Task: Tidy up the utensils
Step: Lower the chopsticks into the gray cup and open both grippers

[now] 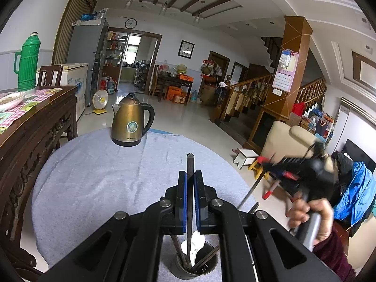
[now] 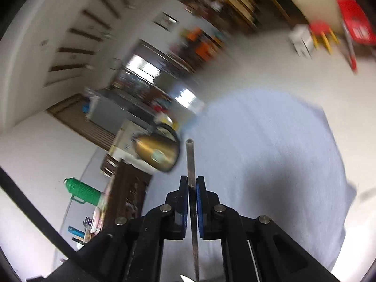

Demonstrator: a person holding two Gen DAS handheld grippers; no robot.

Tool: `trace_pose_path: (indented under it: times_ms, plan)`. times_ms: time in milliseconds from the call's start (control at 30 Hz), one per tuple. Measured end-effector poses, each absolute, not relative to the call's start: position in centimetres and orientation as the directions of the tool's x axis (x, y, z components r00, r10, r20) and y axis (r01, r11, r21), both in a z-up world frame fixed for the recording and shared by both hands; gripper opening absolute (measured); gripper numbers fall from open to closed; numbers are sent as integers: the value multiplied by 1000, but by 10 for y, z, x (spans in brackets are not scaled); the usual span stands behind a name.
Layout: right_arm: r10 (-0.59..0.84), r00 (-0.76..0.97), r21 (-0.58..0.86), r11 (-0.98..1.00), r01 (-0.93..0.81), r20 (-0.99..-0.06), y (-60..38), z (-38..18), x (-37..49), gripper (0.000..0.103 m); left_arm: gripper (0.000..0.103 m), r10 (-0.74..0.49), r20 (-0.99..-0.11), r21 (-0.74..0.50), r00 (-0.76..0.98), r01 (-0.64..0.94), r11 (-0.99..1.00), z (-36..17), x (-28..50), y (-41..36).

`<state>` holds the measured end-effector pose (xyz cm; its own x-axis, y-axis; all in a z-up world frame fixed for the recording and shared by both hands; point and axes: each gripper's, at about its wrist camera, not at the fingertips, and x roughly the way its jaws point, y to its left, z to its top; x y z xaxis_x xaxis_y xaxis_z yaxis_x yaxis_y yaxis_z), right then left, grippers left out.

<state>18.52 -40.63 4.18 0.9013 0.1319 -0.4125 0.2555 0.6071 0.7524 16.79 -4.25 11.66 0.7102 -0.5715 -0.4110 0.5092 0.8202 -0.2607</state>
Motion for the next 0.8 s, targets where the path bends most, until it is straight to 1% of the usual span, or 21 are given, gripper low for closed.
trace_pose_path:
  times_ms: [67, 200, 333, 500, 700, 800]
  plan:
    - [113, 927, 720, 666, 196, -357, -389, 70, 174, 7, 6, -571, -411, -262, 711, 507, 821, 116, 168, -42]
    - [113, 947, 643, 758, 113, -300, -349, 104, 167, 7, 6, -569, -411, -260, 712, 507, 822, 117, 168, -41]
    - [129, 951, 557, 829, 51, -280, -310, 121, 155, 7, 6, -565, -407, -261, 717, 502, 825, 116, 168, -37]
    - [143, 936, 418, 908, 5, -322, -261, 118, 152, 7, 6, -559, -402, -259, 725, 496, 829, 116, 166, -33]
    - [154, 880, 304, 953, -12, -449, -230, 82, 143, 7, 6, -554, -409, -239, 725, 501, 832, 112, 164, -35]
    - [160, 855, 285, 958, -15, -492, -226, 66, 144, 7, 6, -556, -421, -239, 716, 504, 830, 107, 164, -36]
